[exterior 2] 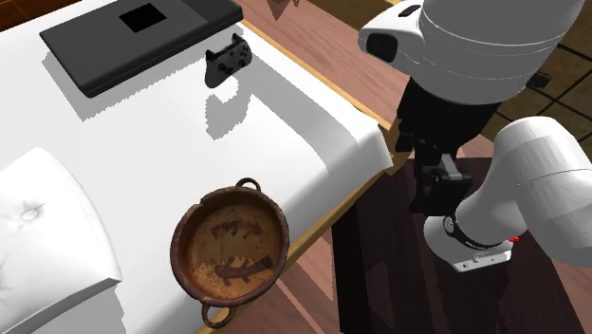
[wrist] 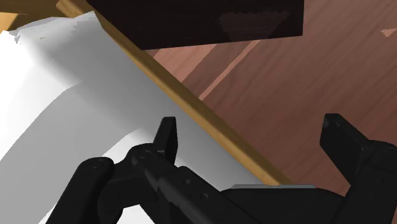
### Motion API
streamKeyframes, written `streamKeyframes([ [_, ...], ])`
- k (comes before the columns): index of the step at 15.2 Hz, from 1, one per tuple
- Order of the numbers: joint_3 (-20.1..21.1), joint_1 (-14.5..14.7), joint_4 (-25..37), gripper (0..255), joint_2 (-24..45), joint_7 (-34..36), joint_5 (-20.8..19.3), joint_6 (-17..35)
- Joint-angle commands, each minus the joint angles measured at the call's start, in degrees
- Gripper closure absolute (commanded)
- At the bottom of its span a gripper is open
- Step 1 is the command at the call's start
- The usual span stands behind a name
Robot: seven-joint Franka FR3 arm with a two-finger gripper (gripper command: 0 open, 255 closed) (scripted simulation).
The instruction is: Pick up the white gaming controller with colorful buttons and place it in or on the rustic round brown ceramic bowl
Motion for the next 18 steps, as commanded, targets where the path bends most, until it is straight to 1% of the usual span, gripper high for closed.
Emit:
streamKeyframes([
  [1, 0.00, 0.00, 0.00, 0, 0.00, 0.00, 0.00, 0.00],
  [6, -6.43, -0.67, 0.78, 0, 4.04, -10.60, -5.62, 3.44],
  [10, -11.40, -0.88, 2.89, 0, 8.80, -18.88, -9.17, 6.62],
  [14, -16.20, -0.65, 6.31, 0, 14.73, -27.05, -11.54, 9.90],
  [18, -20.83, 0.00, 11.00, 0, 21.68, -35.29, -12.44, 12.98],
])
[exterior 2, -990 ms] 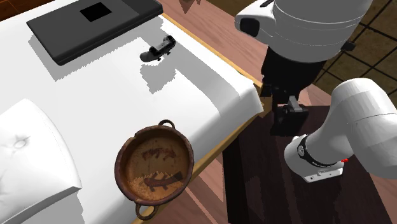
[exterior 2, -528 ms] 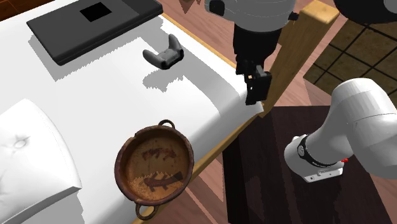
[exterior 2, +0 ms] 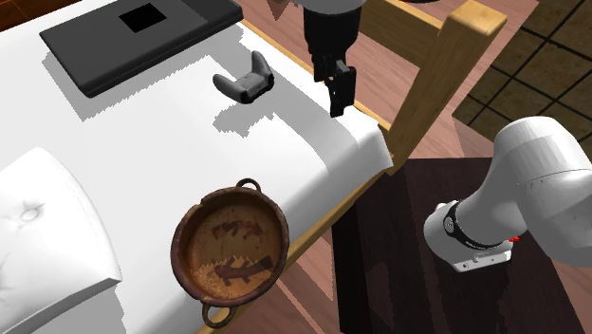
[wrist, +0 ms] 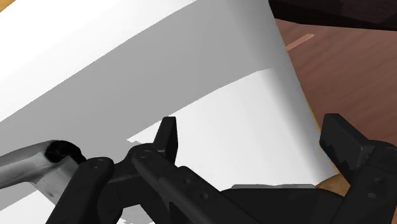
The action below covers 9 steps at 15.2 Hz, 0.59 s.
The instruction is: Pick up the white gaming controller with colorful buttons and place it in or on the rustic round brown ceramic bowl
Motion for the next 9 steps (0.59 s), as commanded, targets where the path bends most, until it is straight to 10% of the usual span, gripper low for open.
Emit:
streamKeyframes([
  [1, -2.41, 0.32, 2.60, 0, 3.84, -4.53, -0.20, 1.69],
  [9, -10.10, 1.08, 16.52, 0, 21.21, -22.23, 4.61, 5.63],
])
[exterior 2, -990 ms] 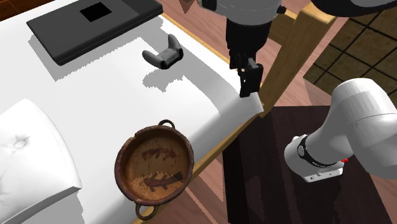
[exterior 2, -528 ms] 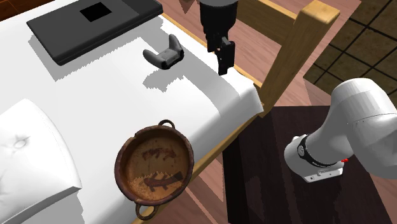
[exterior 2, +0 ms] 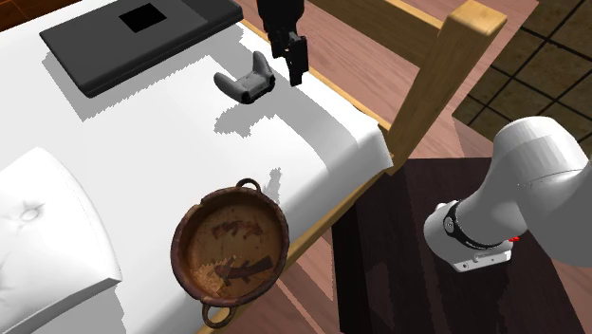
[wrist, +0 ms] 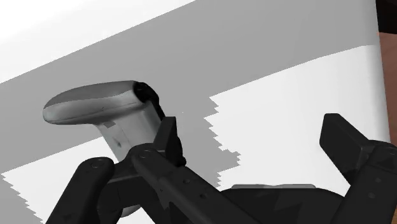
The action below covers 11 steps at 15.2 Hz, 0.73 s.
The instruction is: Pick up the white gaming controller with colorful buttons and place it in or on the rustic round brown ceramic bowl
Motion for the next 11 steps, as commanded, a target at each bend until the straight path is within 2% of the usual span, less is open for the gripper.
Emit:
streamKeyframes([
  [1, -1.70, -0.23, 4.19, 0, 5.10, -5.05, 2.17, 0.75],
  [6, -3.51, -2.95, 16.58, 0, 18.00, -16.09, 8.98, 0.10],
  [11, -2.42, -8.71, 32.71, 0, 31.54, -24.89, 15.75, -3.39],
])
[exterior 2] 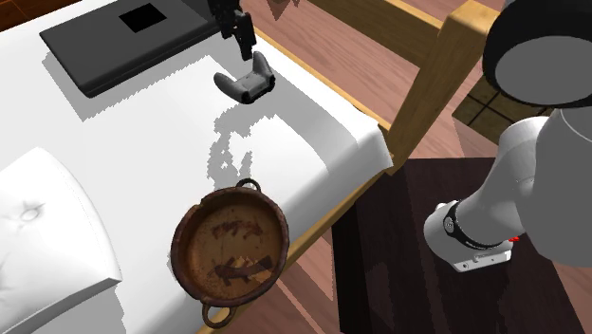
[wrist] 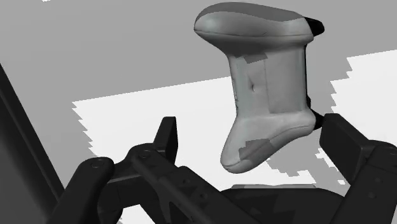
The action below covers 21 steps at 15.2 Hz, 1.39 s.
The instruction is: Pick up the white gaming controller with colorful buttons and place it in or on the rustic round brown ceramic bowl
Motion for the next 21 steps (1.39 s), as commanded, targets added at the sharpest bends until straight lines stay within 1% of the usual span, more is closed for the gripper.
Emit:
streamKeyframes([
  [1, 0.78, -2.74, 7.33, 0, 5.51, -3.19, 2.51, -1.96],
  [2, 1.19, -3.87, 10.39, 0, 7.65, -4.10, 3.36, -2.86],
  [10, 1.49, -3.01, 4.29, 0, 7.54, -4.50, 3.45, 3.03],
  [17, 1.49, -3.02, 4.32, 0, 7.55, -4.50, 3.46, 3.01],
  [18, 1.49, -3.02, 4.32, 255, 7.55, -4.50, 3.46, 3.01],
  [21, 1.49, -3.02, 4.32, 255, 7.55, -4.50, 3.46, 3.01],
])
